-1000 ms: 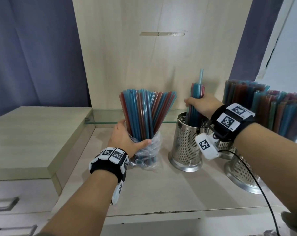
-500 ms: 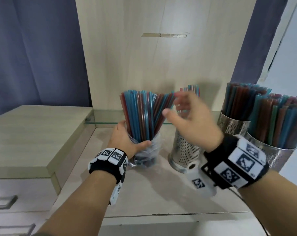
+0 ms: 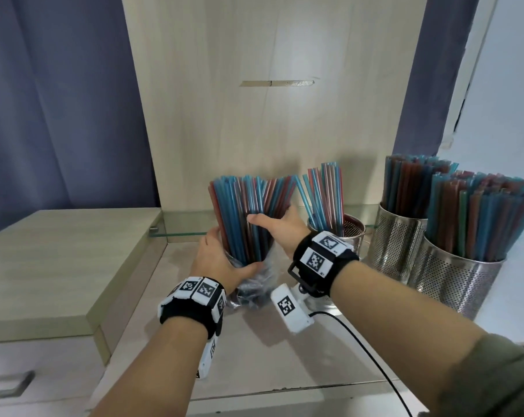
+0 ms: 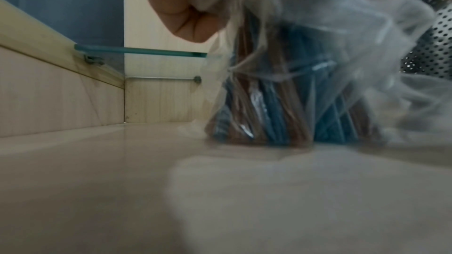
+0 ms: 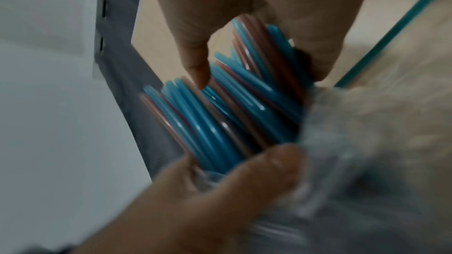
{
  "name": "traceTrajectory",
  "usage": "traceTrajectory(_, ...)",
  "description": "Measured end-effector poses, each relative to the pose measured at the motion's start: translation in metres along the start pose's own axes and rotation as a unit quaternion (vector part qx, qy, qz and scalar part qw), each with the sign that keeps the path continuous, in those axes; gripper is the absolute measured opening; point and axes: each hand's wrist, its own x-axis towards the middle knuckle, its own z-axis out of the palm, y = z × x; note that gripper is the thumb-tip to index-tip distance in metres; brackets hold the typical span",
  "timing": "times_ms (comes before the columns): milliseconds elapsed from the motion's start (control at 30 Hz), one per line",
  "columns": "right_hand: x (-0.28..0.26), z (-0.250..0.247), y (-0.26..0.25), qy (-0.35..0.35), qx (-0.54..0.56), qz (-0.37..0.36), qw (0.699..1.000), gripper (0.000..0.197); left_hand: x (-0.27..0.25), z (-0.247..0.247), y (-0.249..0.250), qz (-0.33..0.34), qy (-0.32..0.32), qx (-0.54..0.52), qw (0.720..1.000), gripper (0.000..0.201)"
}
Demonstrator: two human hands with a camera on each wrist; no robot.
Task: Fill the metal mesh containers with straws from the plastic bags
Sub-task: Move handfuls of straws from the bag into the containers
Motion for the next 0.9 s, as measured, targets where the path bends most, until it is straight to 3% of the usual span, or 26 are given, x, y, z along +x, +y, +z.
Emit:
traceTrajectory(167,-0.01,0.007,-0.004,-0.065,-0.029,-0.087,0.994,0.08,-0.001,-0.005,0.002,0.015,0.01,-0.019,1.0,0.115)
traceTrajectory(267,-0.013,0.01,-0.006,-0.073,-0.058,-0.11,0.99,0.063,0.0,-0.003,-0.003,0.008,-0.023,-0.038,0.999,0.117)
traceTrajectory(367,-0.014,0.009,-0.004,-0.065,-0.05,-0.121,0.989,0.056,-0.001,-0.003,-0.006,0.008,-0.025,-0.04,0.999,0.118)
traceTrajectory(467,-0.016,0.004,-0.002,-0.074,-0.041,-0.136,0.987,0.05,-0.003,-0.005,-0.001,0.015,0.004,-0.01,1.0,0.105)
traceTrajectory(700,-0.032,-0.01,-0.008,-0.056,-0.035,-0.256,0.964,0.048,-0.008,-0.01,0.009,0.016,0.06,-0.026,0.998,0.096)
traceTrajectory(900,-0.022,-0.006,-0.014,-0.022,-0.101,-0.275,0.956,0.048,-0.012,-0.015,0.016,-0.002,0.002,-0.129,0.992,0.103)
